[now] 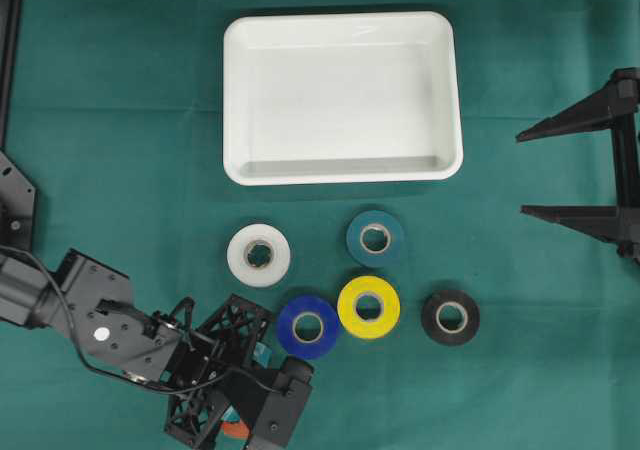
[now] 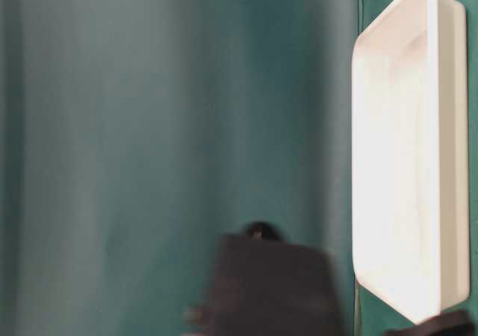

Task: Pick up the tape from a random location and place it into the white case.
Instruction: 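Lower the left gripper and close it on the red tape roll's rim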

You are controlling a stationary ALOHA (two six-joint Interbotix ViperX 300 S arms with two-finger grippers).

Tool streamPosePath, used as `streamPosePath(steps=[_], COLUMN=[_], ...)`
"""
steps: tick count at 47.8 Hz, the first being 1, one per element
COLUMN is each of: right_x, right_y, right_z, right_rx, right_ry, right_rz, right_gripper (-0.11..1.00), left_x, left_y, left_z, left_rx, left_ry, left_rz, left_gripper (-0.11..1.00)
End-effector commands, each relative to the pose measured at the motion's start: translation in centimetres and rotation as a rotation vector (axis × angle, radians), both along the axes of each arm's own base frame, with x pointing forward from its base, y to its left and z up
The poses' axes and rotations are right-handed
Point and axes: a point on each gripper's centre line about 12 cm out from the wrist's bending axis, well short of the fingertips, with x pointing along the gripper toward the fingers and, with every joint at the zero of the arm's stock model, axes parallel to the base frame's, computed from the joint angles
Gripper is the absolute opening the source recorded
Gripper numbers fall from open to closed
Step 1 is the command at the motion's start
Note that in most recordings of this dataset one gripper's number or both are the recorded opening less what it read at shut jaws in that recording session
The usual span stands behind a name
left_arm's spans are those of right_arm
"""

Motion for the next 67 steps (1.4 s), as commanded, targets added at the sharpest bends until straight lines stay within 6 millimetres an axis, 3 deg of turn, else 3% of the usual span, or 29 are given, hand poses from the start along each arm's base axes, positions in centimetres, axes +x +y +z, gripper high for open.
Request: streamPosePath(steps=[1, 11, 39, 67], right_x=[0.2, 0.2, 0.3, 0.3], right_y=[0.1, 0.1, 0.0, 0.1], right_z=[1.0, 1.2, 1.4, 1.3], right_rx=[-0.001, -0.001, 0.002, 0.003], right_ry=[-0.025, -0.029, -0.023, -0.020], right_rz=[0.003, 0.003, 0.001, 0.002], right_gripper=[0.92, 0.92, 0.92, 0.92], left_x=[0.3, 0.4, -0.3, -0.6], left_y=[-0.4, -0.5, -0.2, -0.1], left_z=[3.2, 7.2, 15.2, 15.8], left_rx=[-0.027, -0.044, -0.057, -0.061], left_ry=[-0.043, -0.074, -0.107, -0.114], left_rz=[0.006, 0.007, 0.007, 0.009], left_gripper=[0.21, 0.21, 0.21, 0.21])
